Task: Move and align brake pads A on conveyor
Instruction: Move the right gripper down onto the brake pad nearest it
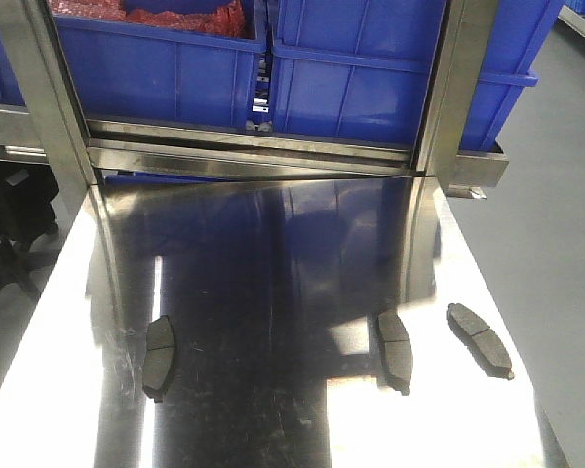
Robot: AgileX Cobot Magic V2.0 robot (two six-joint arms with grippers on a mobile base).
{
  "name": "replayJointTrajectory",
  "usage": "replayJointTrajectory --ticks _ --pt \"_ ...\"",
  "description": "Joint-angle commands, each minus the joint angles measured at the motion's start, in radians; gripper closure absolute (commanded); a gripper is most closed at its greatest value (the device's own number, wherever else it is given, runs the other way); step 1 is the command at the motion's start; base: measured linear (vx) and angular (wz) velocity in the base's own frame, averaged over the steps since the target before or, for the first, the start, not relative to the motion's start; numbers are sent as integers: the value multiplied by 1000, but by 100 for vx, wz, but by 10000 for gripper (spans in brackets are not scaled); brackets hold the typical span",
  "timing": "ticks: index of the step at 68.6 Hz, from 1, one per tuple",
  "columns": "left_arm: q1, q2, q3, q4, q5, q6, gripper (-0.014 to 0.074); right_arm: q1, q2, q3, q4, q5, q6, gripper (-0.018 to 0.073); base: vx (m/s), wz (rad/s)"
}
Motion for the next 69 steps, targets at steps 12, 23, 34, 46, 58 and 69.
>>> replayJointTrajectory --ticks 12,23,34,46,58,69 --pt "-5 -3 -30 -9 -74 -1 538 -4 44 -39 8 -99 -3 -162 0 0" --pt "-5 -3 -30 -9 -74 -1 538 -4 224 -134 7 -15 -4 -132 0 0" --pt "-5 -3 -30 -9 -74 -1 538 -4 473 -337 8 156 -41 -85 0 0" --pt "-5 -3 -30 -9 -74 -1 538 -4 770 -554 63 339 -161 -29 0 0" --pt "-5 -3 -30 -9 -74 -1 538 -4 1010 -718 205 423 -350 -13 0 0" --pt "-5 -3 -30 -9 -74 -1 538 -3 1173 -803 274 470 -433 -13 0 0"
